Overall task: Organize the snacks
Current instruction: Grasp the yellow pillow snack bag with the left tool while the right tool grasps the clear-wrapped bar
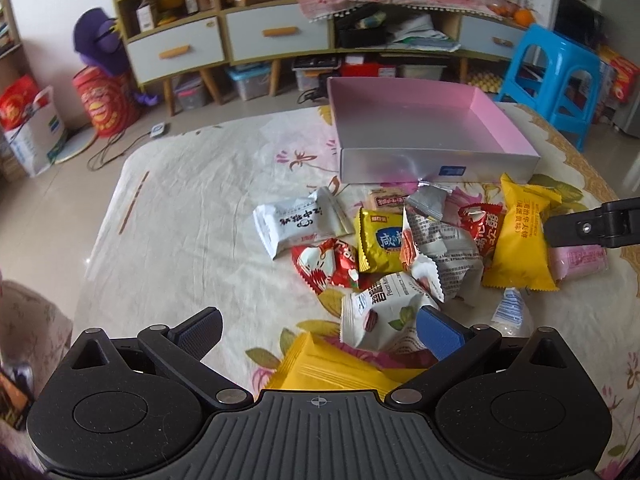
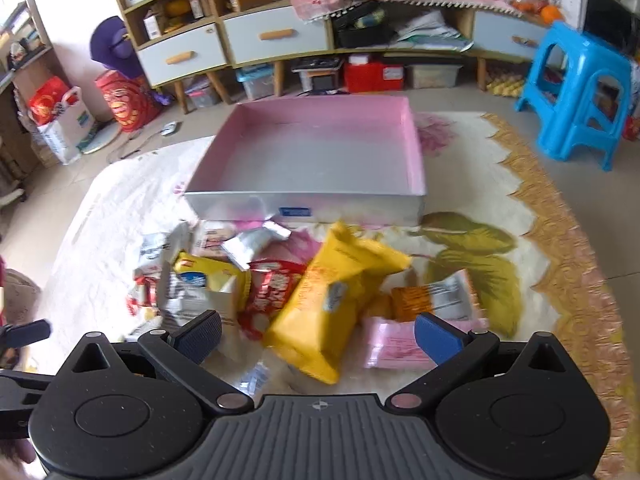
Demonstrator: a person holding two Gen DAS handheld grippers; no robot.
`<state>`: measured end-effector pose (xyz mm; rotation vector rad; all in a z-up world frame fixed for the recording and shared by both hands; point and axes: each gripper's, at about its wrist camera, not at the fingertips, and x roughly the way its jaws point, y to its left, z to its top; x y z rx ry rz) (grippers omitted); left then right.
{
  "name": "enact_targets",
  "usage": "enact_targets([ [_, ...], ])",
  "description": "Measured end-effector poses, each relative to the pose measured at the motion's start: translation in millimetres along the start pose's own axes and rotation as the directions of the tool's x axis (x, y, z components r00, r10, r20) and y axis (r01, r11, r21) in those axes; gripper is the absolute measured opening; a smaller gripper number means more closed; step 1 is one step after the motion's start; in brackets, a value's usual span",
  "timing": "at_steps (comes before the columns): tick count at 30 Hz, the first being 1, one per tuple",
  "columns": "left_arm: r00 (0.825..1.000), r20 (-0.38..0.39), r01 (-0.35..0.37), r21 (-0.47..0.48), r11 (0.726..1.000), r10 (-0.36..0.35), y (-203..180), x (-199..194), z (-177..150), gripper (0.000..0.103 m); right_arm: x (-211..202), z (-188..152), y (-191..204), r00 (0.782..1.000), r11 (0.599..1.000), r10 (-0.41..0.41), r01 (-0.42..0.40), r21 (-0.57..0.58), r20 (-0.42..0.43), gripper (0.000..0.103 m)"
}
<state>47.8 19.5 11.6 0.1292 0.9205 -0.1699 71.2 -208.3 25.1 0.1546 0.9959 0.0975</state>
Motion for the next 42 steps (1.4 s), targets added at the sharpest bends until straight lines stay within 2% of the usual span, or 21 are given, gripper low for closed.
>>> enact_targets([
  [3,0.995,0.005,0.097,0.033,0.995,-0.097,5.8,2.1,1.7,0.103,17.1,-6.9,0.5,0.994,0.997,0.043,-0.037,0.06,-0.1,0.094],
  [6,0.971,-0.019,0.24,0.05,0.969,-0.24,9.7,2.2,2.4,0.102,26.1,-13.7,7.1,0.983,0.994,0.083,-0.069,0.087,-0.164,0.092],
  [8,0.96,-0.052,0.28,0.082,0.957,-0.276,7.5,3.3,0.8,0.102,27.4,-19.1,14.3,0.98,0.994,0.087,-0.074,0.079,-0.177,0.092],
  [11,0.97,-0.078,0.238,0.091,0.967,-0.231,8.3,7.2,-2.1,0.102,30.4,-24.0,20.0,0.975,0.994,0.09,-0.075,0.078,-0.203,0.089],
  [16,0.968,-0.157,0.187,-0.075,0.979,-0.197,24.6,19.7,-13.6,0.102,38.2,-31.6,23.1,0.971,0.995,0.075,-0.056,0.088,-0.229,0.083],
  [22,0.967,-0.195,0.125,-0.202,0.971,-0.164,27.5,28.6,-27.6,0.103,46.8,-38.5,31.5,0.966,0.997,0.059,-0.046,0.059,-0.251,0.08],
  [26,0.967,-0.203,0.122,-0.168,0.978,-0.155,17.3,29.0,-31.7,0.103,47.7,-42.6,38.8,0.971,1.0,0.019,-0.019,0.003,-0.236,0.079],
  [33,0.967,-0.216,0.119,-0.099,0.988,-0.138,18.7,20.0,-39.8,0.103,41.7,-46.2,37.1,0.972,0.999,0.009,-0.018,-0.035,-0.233,0.074],
  [38,0.969,-0.208,0.111,-0.12,0.987,-0.134,34.6,12.3,-46.9,0.103,38.2,-47.8,32.5,0.973,0.999,-0.01,-0.001,-0.047,-0.229,0.074],
  [42,0.973,-0.177,0.126,-0.148,0.981,-0.152,43.3,6.9,-49.9,0.102,35.6,-48.7,28.2,0.973,1.0,0.022,-0.026,-0.014,-0.23,0.073],
])
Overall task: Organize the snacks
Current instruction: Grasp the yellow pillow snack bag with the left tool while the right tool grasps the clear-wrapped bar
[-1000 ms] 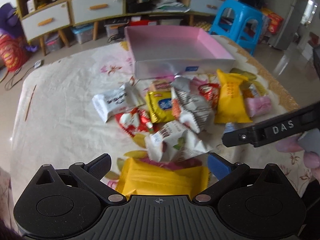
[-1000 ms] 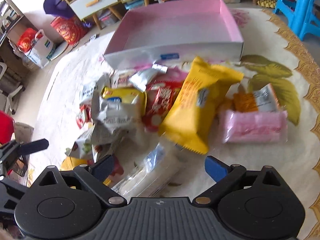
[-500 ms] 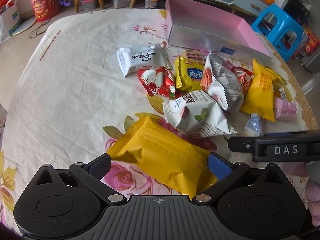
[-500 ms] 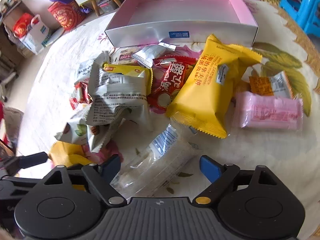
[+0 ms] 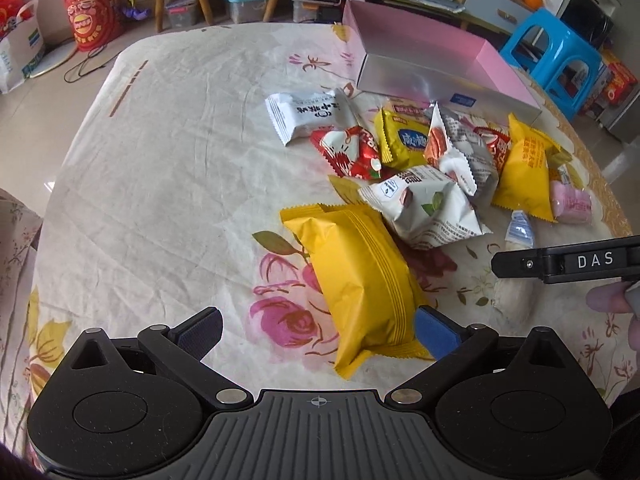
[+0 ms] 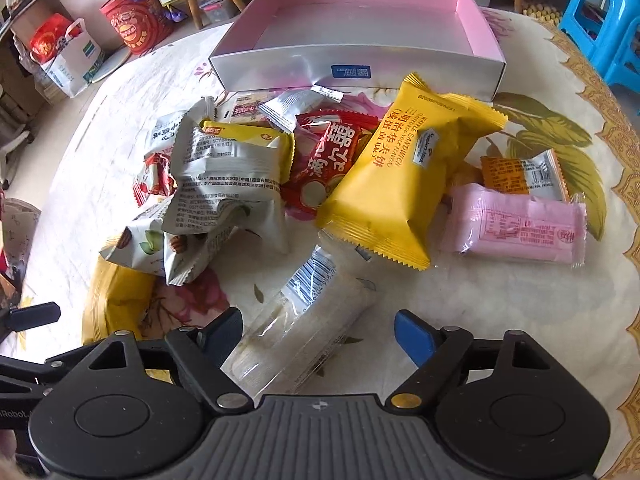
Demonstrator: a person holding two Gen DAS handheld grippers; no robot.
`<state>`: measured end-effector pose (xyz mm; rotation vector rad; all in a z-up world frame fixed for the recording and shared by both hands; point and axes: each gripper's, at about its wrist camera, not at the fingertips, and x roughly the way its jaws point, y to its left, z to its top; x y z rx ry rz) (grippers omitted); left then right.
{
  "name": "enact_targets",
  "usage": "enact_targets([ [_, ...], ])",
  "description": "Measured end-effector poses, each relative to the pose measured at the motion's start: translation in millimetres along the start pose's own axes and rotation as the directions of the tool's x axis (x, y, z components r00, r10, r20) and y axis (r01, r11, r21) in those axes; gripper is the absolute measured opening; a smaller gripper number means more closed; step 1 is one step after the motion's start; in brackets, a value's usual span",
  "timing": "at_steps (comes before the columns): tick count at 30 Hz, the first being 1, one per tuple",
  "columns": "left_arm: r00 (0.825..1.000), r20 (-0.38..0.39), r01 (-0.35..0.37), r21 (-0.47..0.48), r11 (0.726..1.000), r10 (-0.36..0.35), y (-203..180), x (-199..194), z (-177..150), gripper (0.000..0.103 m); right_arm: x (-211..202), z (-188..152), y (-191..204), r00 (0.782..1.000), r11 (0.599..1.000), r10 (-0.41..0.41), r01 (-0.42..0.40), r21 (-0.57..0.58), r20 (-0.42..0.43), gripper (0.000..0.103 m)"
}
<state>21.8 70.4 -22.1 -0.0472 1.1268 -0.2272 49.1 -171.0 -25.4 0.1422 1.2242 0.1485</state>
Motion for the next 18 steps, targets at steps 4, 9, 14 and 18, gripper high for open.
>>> enact_targets([
  [4,0.999,0.005,0.04,-0.035,0.999,-0.04,0.1,1.9,0.8,0.101,2.2,-1.3,4.5,1.0,1.0,0.016,-0.016,0.001,-0.009,0.073],
  [9,0.997,0.024,0.072,-0.057,0.996,-0.071,-7.1,4.4,5.2,0.101,1.8,-5.1,12.5,1.0,0.999,0.002,-0.002,-0.033,0.003,0.074],
  [14,0.999,0.012,0.041,-0.038,0.998,-0.04,-19.4,17.5,6.1,0.099,2.4,-9.2,19.2,0.999,0.997,-0.028,0.03,-0.071,0.024,0.073],
  [18,1.0,0.001,0.022,-0.012,1.0,-0.022,-23.5,22.8,2.2,0.087,4.6,-12.4,26.7,0.997,0.992,-0.06,0.064,-0.104,0.045,0.064],
])
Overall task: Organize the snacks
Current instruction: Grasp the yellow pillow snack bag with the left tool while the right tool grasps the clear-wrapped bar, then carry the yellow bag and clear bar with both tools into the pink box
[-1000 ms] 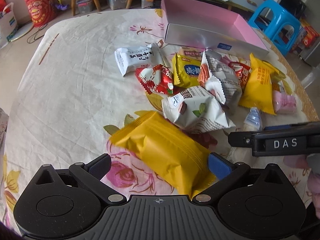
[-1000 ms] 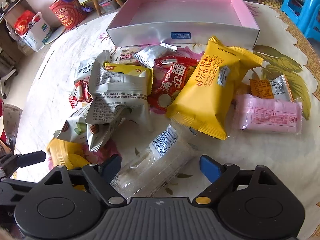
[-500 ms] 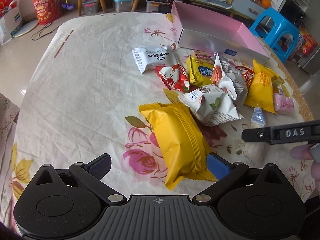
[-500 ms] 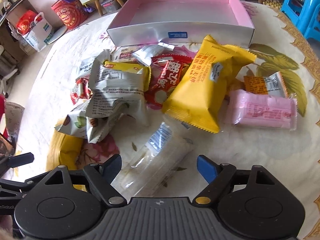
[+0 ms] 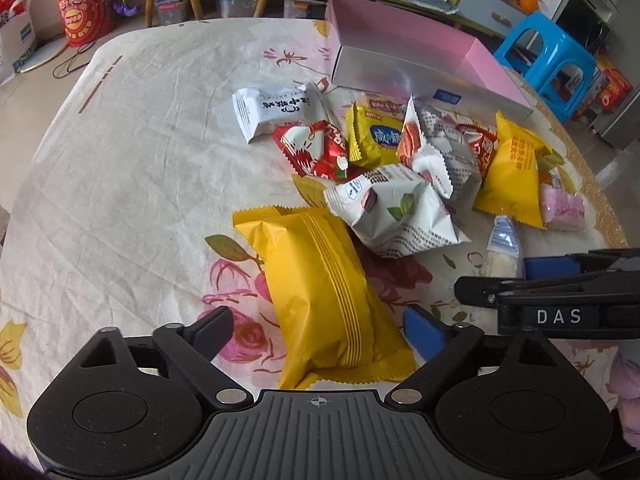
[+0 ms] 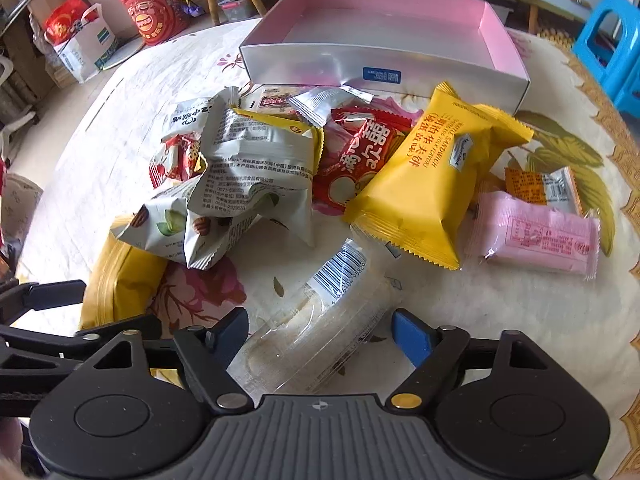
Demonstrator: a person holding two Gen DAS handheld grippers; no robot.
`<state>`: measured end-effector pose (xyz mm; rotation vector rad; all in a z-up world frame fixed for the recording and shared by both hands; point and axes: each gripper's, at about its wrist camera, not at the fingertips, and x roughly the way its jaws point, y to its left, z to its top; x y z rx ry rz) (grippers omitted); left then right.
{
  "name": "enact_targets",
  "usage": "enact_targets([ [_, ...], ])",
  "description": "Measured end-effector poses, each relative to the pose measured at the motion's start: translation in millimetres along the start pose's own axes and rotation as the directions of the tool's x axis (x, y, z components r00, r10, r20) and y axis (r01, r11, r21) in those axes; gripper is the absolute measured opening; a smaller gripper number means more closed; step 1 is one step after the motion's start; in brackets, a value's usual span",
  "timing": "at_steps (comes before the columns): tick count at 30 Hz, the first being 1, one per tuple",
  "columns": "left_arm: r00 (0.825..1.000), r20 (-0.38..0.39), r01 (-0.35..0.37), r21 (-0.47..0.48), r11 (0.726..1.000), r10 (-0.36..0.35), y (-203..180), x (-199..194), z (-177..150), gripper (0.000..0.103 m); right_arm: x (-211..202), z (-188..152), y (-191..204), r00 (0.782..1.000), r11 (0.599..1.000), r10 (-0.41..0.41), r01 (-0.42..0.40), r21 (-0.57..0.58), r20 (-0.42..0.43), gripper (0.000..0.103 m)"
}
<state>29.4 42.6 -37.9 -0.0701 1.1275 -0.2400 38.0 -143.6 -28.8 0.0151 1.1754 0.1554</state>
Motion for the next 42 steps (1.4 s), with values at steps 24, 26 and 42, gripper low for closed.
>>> enact_targets([
  [24,0.994,0.096,0.059,-0.062,0.996,-0.053,20.8,-39.5,3.7,0.041,-23.7,4.4,-23.7,0.988,0.981,0.154,-0.156,0.113,0.026,0.01],
  [26,0.993,0.108,0.064,-0.07,0.995,-0.056,23.1,-42.9,5.2,0.041,-29.8,5.6,-25.3,0.985,0.977,0.171,-0.174,0.12,0.037,0.01],
  [42,0.974,0.208,0.107,-0.087,0.99,-0.087,14.7,-65.8,32.9,0.038,-62.5,41.8,-46.0,0.958,0.942,0.229,-0.262,0.21,0.173,0.01],
])
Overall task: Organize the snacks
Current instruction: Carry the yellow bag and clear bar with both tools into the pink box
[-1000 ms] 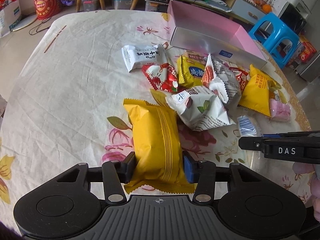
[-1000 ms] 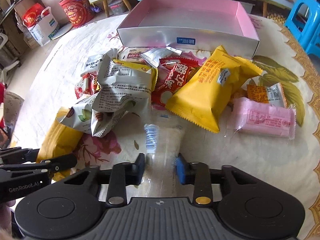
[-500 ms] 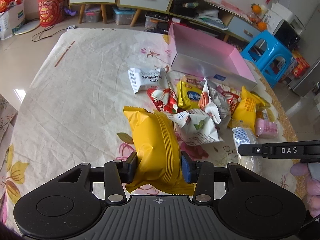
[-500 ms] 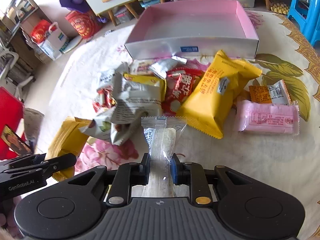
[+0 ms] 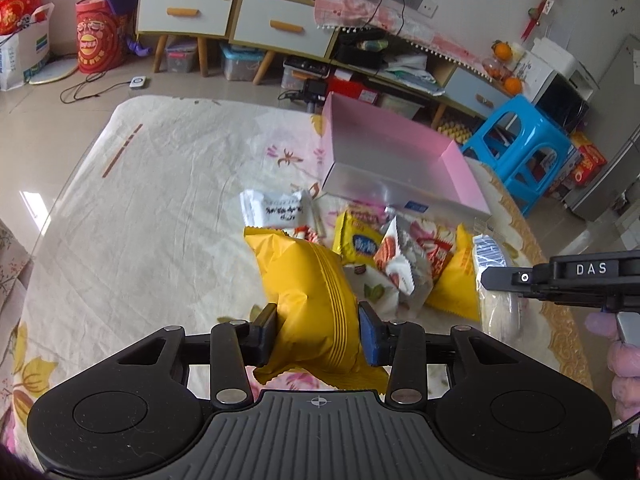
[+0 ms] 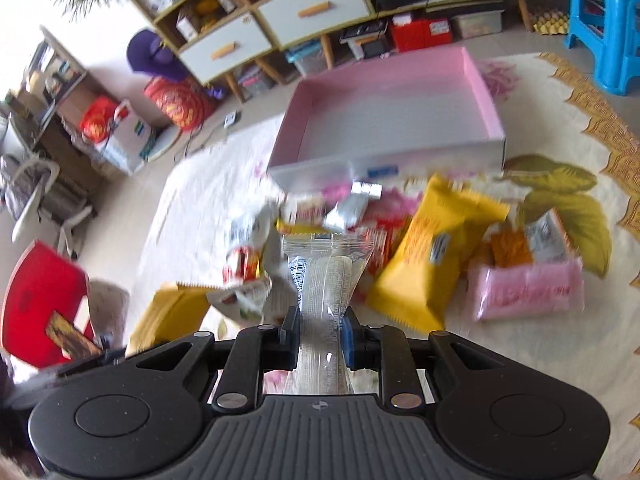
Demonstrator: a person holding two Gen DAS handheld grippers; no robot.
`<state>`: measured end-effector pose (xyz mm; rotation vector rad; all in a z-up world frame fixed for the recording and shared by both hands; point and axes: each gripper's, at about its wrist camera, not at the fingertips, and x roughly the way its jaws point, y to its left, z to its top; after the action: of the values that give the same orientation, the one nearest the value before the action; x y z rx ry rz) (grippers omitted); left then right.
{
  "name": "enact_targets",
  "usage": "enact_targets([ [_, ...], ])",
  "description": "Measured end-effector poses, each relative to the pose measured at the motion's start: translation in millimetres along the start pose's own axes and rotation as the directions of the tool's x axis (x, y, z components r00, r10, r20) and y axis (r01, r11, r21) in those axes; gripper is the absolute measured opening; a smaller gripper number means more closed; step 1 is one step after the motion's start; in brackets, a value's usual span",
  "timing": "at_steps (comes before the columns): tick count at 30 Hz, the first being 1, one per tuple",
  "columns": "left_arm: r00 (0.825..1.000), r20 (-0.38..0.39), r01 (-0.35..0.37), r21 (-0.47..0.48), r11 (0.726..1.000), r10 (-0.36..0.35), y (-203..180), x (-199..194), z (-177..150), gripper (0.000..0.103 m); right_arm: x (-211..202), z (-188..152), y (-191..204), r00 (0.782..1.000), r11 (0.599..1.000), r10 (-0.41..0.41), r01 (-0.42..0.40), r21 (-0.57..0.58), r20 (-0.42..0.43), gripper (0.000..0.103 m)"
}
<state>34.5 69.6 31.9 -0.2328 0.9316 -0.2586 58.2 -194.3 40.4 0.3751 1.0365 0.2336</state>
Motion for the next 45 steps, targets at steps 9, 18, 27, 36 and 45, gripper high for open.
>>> enact_targets([
  [9,0.997,0.071,0.022,-0.009,1.0,-0.021,-20.4,9.5,30.2,0.038,1.2,34.5,-19.2,0.999,0.996,-0.004,0.0,0.084,0.052,0.01],
  [18,0.996,0.081,0.029,0.013,0.999,-0.03,-48.6,65.6,71.8,0.038,10.0,71.1,-41.1,0.993,0.99,-0.006,-0.012,0.142,0.122,0.01],
  [27,0.988,0.146,0.033,0.063,0.997,-0.042,-69.1,132.1,108.5,0.038,26.4,105.0,-71.4,0.981,0.987,-0.02,-0.011,0.159,0.191,0.01],
  [36,0.987,0.163,-0.011,0.086,0.996,-0.003,-74.8,182.8,118.0,0.038,48.6,133.9,-88.5,0.963,0.992,-0.057,0.024,0.128,0.265,0.011],
  [45,0.992,0.119,-0.05,0.13,0.99,0.034,-62.7,192.2,105.6,0.038,76.5,144.9,-78.6,0.958,0.995,-0.103,0.103,0.013,0.269,0.011],
])
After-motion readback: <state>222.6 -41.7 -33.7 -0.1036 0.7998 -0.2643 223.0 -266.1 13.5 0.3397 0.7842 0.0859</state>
